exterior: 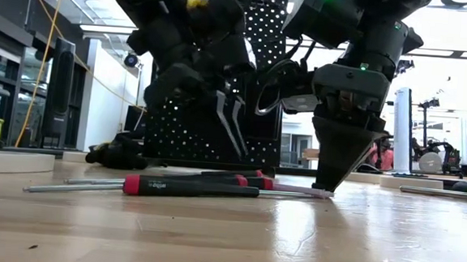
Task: Hang tools onto peg board
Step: Put the purple pen into the black bin on the peg board
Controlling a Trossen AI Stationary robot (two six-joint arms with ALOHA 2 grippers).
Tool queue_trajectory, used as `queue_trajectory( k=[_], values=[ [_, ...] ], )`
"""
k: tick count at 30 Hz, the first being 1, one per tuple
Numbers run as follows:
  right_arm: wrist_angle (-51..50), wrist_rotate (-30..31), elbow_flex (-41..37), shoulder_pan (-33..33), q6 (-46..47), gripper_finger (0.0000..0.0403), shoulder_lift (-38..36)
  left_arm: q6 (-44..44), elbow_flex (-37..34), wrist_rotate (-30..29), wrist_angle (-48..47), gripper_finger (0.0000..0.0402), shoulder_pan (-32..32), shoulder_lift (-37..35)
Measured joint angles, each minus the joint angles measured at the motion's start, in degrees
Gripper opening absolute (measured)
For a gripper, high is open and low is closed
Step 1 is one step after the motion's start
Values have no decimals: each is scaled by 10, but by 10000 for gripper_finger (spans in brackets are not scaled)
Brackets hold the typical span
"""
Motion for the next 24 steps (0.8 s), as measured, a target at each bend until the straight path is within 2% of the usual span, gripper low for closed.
queue_trajectory(
  k=[8, 12, 18, 24],
  values=[
    [2, -7, -1, 0, 6, 0, 0, 4, 1, 10, 15, 160, 8, 40],
    [6, -13, -1, -1, 16, 0, 0, -23, 2, -20, 18, 163, 9, 53],
    [-10, -23, 8, 0, 12, 0, -9, -61, 17, -25, 1, 163, 9, 54],
    [-48, 30, 9, -3, 11, 0, -64, -58, 23, -26, -36, 162, 8, 49]
  ],
)
